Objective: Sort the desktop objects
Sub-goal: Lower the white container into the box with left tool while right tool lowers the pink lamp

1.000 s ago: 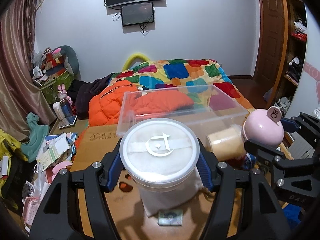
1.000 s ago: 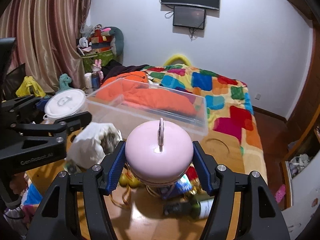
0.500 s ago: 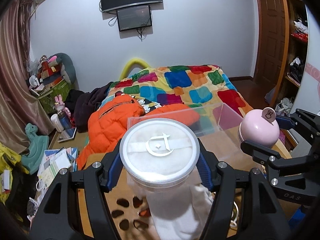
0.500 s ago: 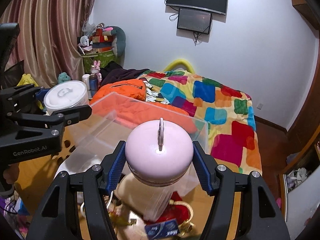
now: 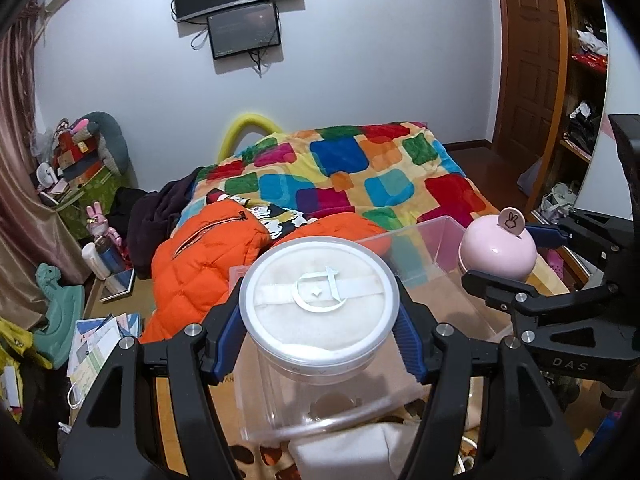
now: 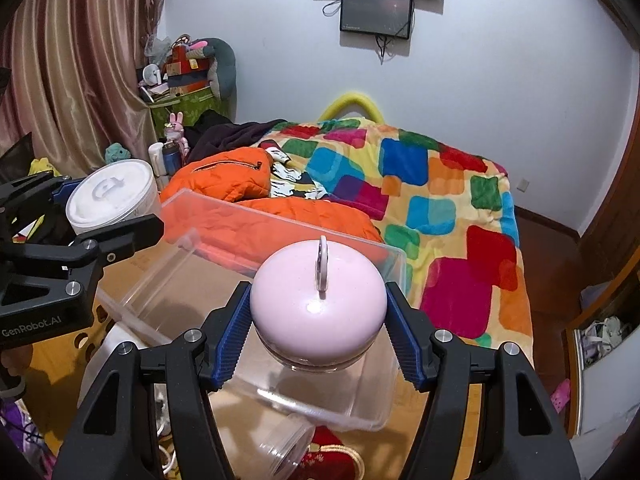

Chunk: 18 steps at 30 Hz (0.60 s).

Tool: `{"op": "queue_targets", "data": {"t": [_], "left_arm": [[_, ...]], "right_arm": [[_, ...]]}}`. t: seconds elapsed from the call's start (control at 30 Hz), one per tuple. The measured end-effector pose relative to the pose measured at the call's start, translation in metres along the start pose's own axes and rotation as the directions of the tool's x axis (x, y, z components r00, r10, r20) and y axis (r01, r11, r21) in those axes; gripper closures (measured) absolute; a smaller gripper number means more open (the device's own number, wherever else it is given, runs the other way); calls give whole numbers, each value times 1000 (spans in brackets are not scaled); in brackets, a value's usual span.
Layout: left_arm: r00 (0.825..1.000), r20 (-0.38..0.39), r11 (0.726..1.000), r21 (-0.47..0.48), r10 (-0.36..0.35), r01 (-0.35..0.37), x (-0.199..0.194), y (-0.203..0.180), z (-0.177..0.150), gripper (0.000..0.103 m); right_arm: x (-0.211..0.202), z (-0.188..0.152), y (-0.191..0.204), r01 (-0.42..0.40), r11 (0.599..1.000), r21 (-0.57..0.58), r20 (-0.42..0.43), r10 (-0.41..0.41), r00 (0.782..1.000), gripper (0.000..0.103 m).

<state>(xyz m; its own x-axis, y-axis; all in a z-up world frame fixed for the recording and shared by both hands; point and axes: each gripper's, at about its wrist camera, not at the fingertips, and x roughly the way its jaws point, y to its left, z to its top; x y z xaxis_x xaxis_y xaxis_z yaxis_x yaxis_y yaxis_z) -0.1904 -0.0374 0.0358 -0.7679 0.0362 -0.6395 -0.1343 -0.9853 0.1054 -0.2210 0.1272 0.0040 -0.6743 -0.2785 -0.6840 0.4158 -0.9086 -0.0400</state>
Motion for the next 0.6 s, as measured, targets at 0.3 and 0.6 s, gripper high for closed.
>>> {"op": "queue_targets", "data": {"t": [0.3,0.6], "left_arm": [[999,-43,999,36,-4,5,23,2,9,38],[994,-108,996,88,15,-5,47,-1,8,38]], "right_arm": [[24,11,-2,-51,999,-18,-78,49,996,43],[45,14,2,-74,996,-54,-145,66,987,43]]}}
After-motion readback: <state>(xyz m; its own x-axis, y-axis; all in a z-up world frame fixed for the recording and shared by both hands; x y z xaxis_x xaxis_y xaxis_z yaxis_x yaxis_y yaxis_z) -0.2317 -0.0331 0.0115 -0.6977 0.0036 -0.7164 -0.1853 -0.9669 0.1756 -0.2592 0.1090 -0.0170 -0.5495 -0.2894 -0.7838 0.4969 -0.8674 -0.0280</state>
